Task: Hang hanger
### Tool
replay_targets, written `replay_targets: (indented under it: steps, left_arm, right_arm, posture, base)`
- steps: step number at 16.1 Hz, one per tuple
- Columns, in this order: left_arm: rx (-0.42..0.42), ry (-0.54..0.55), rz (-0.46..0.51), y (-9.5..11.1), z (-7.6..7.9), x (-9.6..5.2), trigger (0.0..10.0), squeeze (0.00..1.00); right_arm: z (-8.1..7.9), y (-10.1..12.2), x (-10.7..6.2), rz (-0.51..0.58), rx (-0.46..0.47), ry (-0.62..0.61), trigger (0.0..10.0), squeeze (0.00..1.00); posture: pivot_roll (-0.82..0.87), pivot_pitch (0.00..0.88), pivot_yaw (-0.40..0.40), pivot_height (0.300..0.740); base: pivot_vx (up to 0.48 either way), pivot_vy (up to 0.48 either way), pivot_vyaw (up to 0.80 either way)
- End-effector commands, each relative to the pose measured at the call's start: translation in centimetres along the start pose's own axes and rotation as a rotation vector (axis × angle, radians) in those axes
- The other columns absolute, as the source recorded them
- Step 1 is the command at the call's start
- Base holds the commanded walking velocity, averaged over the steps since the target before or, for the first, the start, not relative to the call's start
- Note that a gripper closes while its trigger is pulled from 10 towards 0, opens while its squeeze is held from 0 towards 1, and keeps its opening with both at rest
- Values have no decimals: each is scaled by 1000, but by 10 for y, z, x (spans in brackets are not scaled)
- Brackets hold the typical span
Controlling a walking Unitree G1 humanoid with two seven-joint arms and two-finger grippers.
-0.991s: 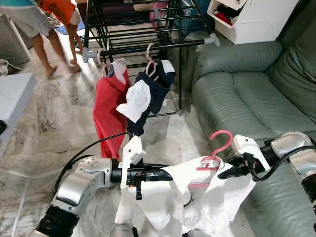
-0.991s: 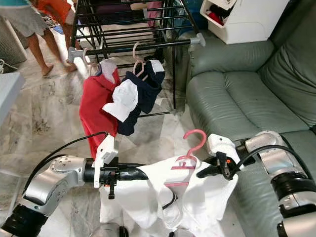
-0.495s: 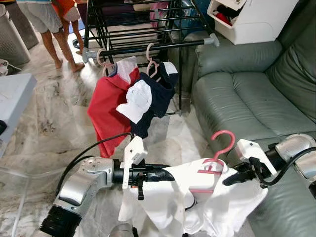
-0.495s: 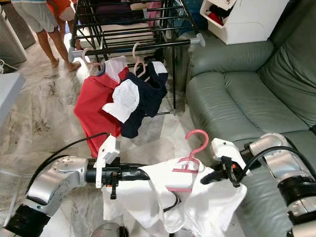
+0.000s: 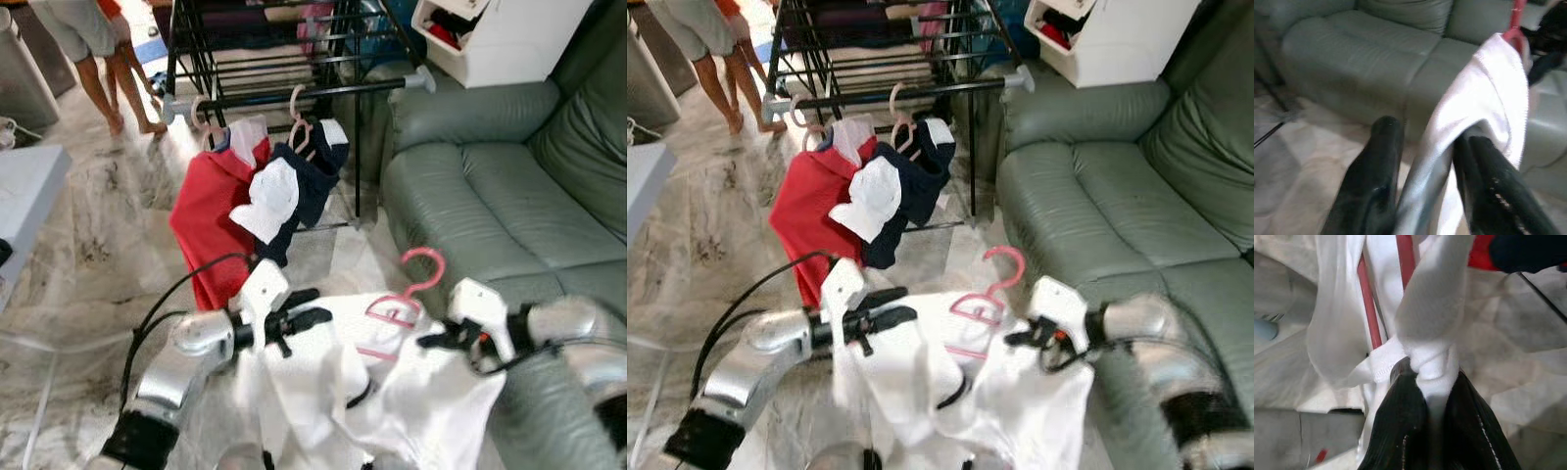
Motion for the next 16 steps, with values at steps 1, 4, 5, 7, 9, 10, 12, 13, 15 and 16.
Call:
replay_targets:
  steps: [1, 4, 5, 7, 9, 10, 12, 13, 15, 16]
  left_arm:
    - [33, 241, 26, -2, -28, -24, 10000, 1000]
    - [17, 313, 18, -10, -29, -26, 10000, 1000]
    - [0, 367, 29, -10, -30, -26, 10000, 1000]
    - [-45, 443, 58, -11, -33, -25, 10000, 1000]
    - [-68, 483, 54, -15, -33, -25, 10000, 1000]
    - [-80, 473, 49, -19, -30, -25, 10000, 1000]
    - [-121, 345, 55, -20, -15, -19, 10000, 1000]
    - [-81, 254, 44, -20, -8, -17, 10000, 1000]
    - [-10, 59, -11, -23, 6, -13, 10000, 1000]
    - [31, -38, -23, -20, 4, -9, 10000, 1000]
  right_arm:
    - [-8, -10, -3, 1, 82, -113, 0, 0]
    - [-25, -21, 6, 12, 176, -213, 0, 0]
    - [-34, -29, 9, 11, 247, -298, 0, 0]
    - [-38, -36, 13, 2, 358, -515, 0, 0]
    - [-40, -35, 15, 29, 466, -652, 0, 0]
    - [-44, -32, 19, 46, 499, -657, 0, 0]
    - [-54, -18, 29, 98, 498, -580, 0, 0]
    - [-58, -8, 32, 131, 444, -512, 0, 0]
    - [-64, 4, 31, 161, 351, -366, 0, 0]
    - [-60, 14, 23, 195, 255, -256, 0, 0]
  posture:
    - [-64, 0, 35, 740]
    - [-66, 0, 50, 740]
    - [-73, 0, 59, 740]
    - [-80, 0, 62, 740]
    - [-83, 0, 65, 740]
    - [-85, 0, 69, 740]
    - [-83, 0, 76, 740]
    - [-82, 0, 77, 740]
    - [-81, 0, 77, 740]
    - [-82, 0, 76, 740]
  base:
    - [0, 0, 0]
    - [0, 0, 0]
    - [0, 0, 0]
    - [0, 0, 0]
    - [0, 0, 0]
    - [0, 0, 0]
    - [0, 0, 0]
    - [0, 0, 0]
    - [0, 0, 0]
    - [0, 0, 0]
Point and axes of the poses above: a point about 5 cm out from each wrist's last joint towards the gripper, its own x axis pointing out of the wrist towards the gripper, its own y axis along the axis of the wrist's last joint, z = x × y, the point moved 2 cm from there along x, pointing out of the wrist towards the gripper
